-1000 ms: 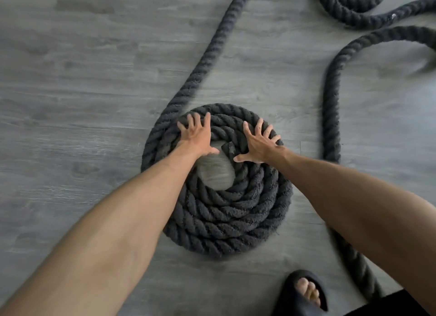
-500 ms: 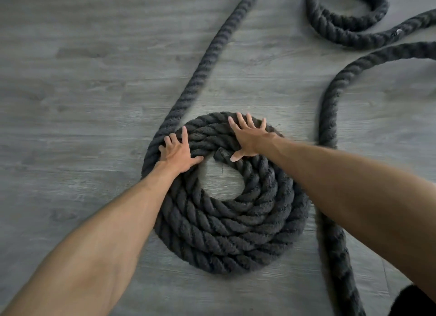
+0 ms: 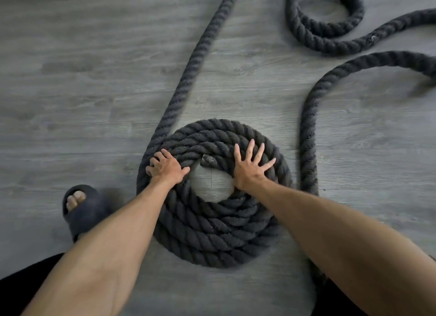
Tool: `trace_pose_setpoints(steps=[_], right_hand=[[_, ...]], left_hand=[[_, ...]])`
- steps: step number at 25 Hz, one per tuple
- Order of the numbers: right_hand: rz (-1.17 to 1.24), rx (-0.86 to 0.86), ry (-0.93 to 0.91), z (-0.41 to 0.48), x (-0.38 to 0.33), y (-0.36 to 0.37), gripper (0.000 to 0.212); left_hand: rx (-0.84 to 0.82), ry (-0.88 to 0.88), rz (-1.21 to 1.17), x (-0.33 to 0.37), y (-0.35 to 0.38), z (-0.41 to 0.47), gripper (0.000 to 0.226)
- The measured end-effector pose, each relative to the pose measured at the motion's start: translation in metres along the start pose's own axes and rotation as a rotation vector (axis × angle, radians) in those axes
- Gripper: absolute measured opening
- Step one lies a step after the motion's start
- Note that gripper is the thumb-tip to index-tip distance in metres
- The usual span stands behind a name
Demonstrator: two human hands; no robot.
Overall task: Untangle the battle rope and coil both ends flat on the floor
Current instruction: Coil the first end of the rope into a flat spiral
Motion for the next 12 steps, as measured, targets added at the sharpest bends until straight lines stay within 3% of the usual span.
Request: trace_pose_setpoints(steps=[4, 7, 10, 12], right_hand=[[-0.151, 0.038, -0.161, 0.051, -0.007, -0.071, 0.116], [-0.280, 0.055, -0.202, 0.083, -0.014, -0.105, 0.122], [-0.369, 0.085, -0.211, 0.106, -0.028, -0.126, 0.125], [-0.375, 0.095, -0.210, 0.110, -0.034, -0.139, 0.128]], left_hand=[[-0.050, -0.081, 0.025, 0.008, -0.015, 0.016, 0.111], [-0.197, -0.067, 0.004, 0.020, -0.021, 0.060, 0.117], [-0.395, 0.128, 0.332, 0.047, -0.039, 0.093, 0.115], [-0.344, 0.276, 0.455, 0.070, -0.065, 0.102, 0.100]])
Point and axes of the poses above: each hand's wrist, its own z-axis towards the middle knuckle, its own y-axis out of the palm, x = y × z, the point moved 10 cm from there along z, towards the middle knuckle, and after that the axes turned 6 degrees about -x, right-handed, at the moved point
